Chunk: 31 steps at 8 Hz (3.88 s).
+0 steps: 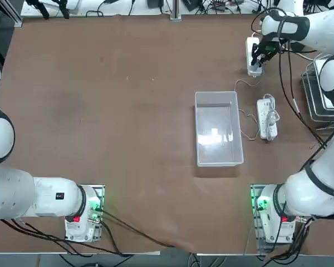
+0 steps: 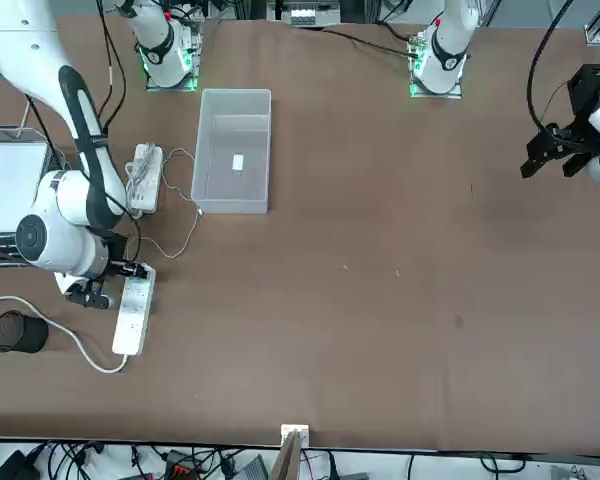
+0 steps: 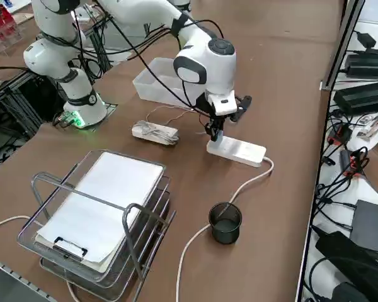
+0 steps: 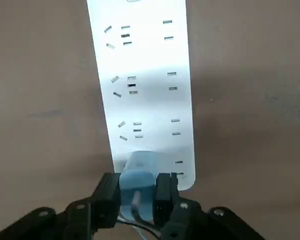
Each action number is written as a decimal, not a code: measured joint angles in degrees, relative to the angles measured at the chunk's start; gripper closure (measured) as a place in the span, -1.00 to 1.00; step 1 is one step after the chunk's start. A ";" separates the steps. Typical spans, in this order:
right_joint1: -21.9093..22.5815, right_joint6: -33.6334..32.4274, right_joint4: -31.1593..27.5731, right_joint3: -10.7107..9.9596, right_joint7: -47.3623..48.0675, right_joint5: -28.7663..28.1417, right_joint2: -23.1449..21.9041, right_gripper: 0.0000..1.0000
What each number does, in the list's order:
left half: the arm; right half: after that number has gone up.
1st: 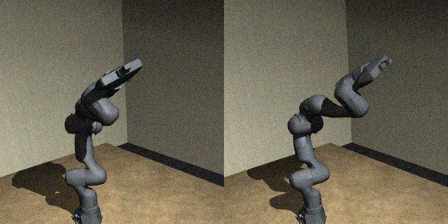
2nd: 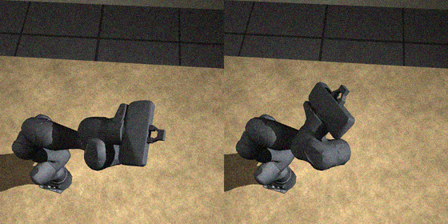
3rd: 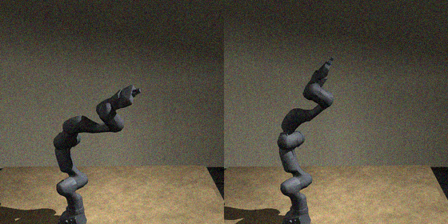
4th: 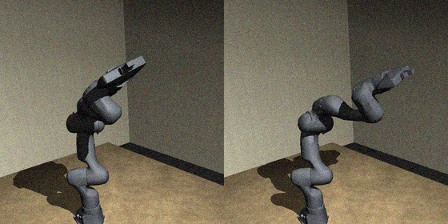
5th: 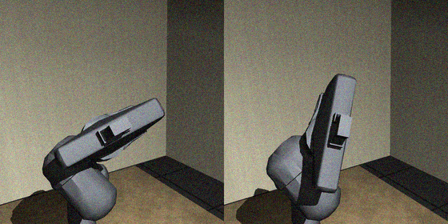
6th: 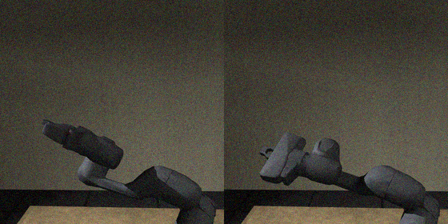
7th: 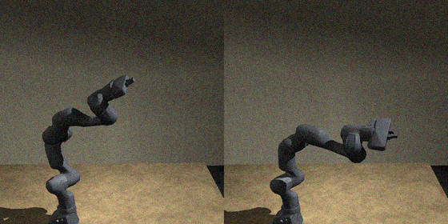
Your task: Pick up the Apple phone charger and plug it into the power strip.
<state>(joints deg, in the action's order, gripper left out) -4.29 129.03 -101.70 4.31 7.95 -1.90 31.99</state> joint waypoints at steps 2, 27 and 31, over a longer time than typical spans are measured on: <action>0.05 0.37 -0.23 0.00 0.00 0.09 -0.09 0.28; 0.27 -11.67 5.89 0.05 0.06 1.63 -8.61 -0.99; -0.09 -16.10 6.29 -0.01 -1.07 1.79 -17.29 -0.99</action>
<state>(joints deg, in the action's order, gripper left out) -4.38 112.93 -95.42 4.31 6.88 -0.11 14.70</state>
